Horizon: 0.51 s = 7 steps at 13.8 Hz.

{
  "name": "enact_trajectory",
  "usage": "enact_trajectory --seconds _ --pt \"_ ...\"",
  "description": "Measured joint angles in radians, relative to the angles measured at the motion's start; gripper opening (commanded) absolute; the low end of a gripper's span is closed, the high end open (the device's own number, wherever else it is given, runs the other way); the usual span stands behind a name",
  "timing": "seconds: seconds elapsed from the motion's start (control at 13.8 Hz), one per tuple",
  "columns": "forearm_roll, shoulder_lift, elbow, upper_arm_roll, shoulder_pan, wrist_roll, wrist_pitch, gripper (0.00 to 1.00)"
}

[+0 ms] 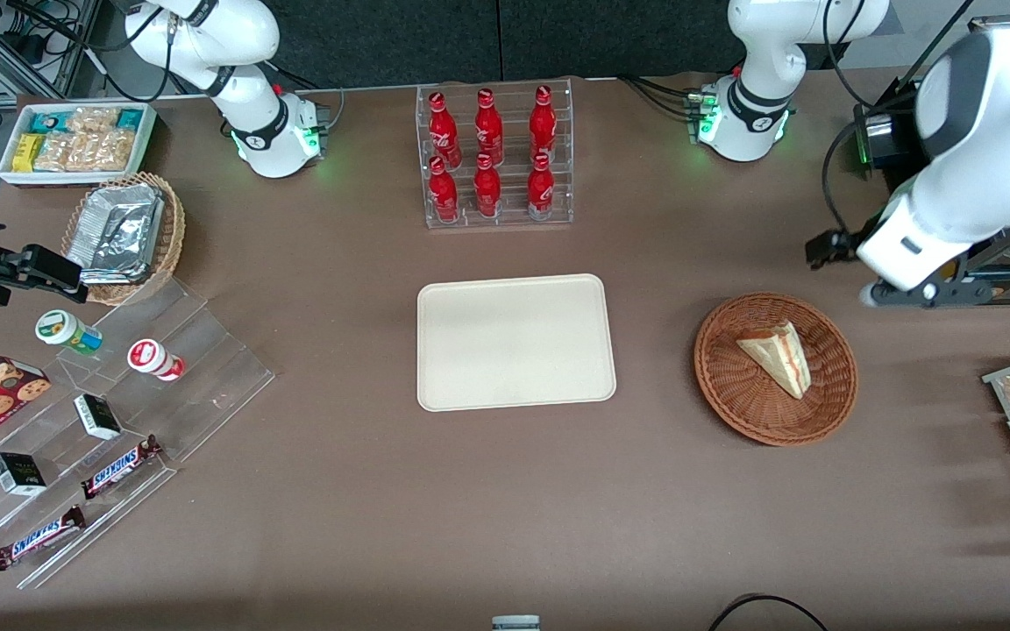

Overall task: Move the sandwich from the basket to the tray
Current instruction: 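Move the left gripper over the sandwich in the wicker basket, then lower the left gripper and close it on the wrapped sandwich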

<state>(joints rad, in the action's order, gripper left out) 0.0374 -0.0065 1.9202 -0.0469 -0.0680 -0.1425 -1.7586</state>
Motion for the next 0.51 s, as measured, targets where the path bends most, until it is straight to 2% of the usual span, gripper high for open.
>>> enact_trajectory --seconds 0.22,0.51 --pt "0.0 0.019 0.123 0.005 0.002 -0.087 -0.193 1.0" --pt "0.0 0.045 0.233 0.008 0.004 -0.335 -0.407 1.0"
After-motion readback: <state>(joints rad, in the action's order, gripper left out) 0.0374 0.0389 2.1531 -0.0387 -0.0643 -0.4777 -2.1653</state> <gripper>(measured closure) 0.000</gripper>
